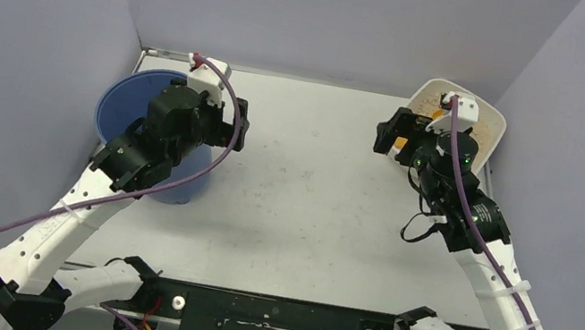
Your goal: Clean the litter box
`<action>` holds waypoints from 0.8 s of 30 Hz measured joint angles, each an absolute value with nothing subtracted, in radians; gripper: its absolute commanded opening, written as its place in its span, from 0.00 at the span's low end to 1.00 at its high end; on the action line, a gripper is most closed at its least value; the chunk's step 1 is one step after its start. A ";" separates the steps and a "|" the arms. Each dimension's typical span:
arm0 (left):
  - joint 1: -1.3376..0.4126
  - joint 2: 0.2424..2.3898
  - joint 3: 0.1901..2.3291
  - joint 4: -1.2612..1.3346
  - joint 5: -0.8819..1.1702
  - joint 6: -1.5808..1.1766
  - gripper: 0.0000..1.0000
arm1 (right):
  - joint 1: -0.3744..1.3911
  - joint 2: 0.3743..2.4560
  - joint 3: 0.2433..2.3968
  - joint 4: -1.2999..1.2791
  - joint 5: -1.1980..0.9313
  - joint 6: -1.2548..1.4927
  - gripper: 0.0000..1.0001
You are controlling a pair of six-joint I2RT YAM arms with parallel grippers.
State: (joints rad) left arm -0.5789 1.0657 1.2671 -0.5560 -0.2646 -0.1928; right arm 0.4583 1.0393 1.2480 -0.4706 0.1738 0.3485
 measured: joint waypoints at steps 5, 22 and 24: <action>-0.579 1.060 1.341 -0.584 -0.364 -0.176 0.97 | 0.458 1.038 1.253 -0.454 0.186 0.347 1.00; -0.579 1.169 1.339 -0.682 -0.522 -0.200 0.97 | 0.458 1.116 1.250 -0.458 0.181 0.342 1.00; -0.579 1.183 1.334 -0.691 -0.524 -0.205 0.97 | 0.458 1.129 1.250 -0.458 0.174 0.342 1.00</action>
